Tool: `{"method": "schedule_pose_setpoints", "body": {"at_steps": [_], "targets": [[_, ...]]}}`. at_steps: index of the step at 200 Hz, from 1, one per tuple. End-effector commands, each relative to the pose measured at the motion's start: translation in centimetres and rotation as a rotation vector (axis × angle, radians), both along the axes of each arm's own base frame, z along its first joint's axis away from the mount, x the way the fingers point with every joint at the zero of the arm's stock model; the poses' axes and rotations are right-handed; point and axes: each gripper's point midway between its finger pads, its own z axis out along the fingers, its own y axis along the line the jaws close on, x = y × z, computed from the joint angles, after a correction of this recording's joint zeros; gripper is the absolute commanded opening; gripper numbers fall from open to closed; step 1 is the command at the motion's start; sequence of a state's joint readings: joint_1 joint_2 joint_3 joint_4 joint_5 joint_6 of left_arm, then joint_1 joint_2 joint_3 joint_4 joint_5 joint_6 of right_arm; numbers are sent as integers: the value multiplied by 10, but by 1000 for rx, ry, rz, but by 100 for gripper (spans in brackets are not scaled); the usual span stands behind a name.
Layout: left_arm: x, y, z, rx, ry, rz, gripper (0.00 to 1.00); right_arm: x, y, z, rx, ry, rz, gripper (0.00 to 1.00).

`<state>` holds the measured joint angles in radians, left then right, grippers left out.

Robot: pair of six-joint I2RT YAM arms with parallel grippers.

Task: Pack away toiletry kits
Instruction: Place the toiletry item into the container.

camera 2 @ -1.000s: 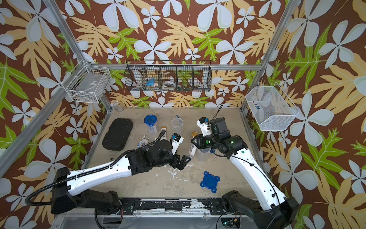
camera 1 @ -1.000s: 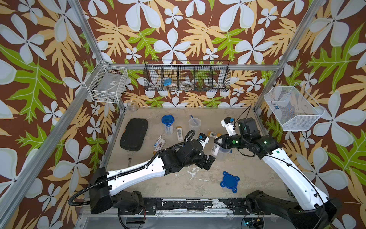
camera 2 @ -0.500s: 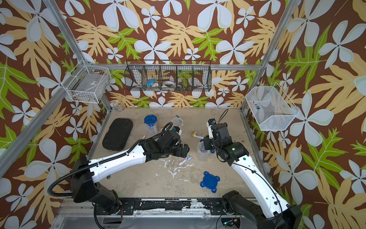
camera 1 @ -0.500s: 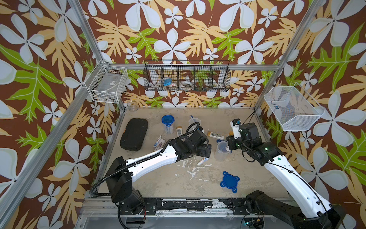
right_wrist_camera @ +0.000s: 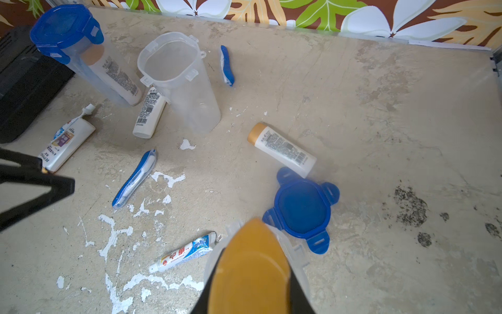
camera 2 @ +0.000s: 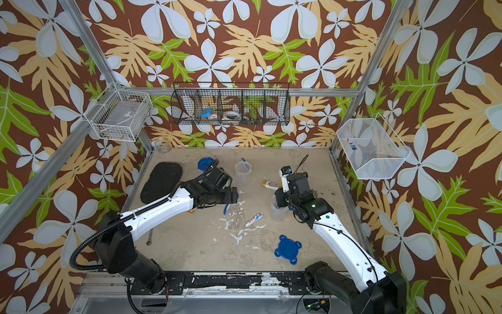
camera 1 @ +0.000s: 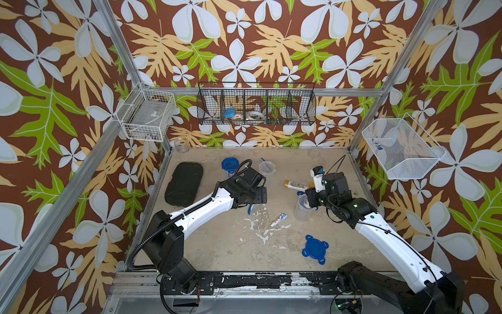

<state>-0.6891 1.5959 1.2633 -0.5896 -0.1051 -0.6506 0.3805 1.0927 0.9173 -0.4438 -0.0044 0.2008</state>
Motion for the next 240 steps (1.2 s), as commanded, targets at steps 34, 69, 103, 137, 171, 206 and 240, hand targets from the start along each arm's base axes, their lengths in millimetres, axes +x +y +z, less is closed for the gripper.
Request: {"method": "schedule_pose_setpoints", "body": {"at_steps": [34, 69, 103, 137, 171, 206, 240], "targets": [[30, 83, -23, 42, 7, 189, 90, -2, 2, -12, 3, -12, 18, 6], [52, 64, -24, 7, -19, 142, 90, -4, 0, -23, -8, -4, 18, 10], [77, 57, -37, 37, -15, 163, 90, -7, 0, -31, -7, 5, 22, 15], [96, 46, -54, 37, -18, 185, 89, -10, -2, -36, -10, 9, 20, 20], [110, 32, -68, 57, -14, 192, 84, -14, -3, -37, -7, 3, 20, 27], [123, 28, -86, 82, 7, 217, 79, -15, -2, -36, 0, 2, 28, 34], [124, 33, -96, 128, 21, 246, 74, -14, 0, -32, 8, -9, 37, 40]]}}
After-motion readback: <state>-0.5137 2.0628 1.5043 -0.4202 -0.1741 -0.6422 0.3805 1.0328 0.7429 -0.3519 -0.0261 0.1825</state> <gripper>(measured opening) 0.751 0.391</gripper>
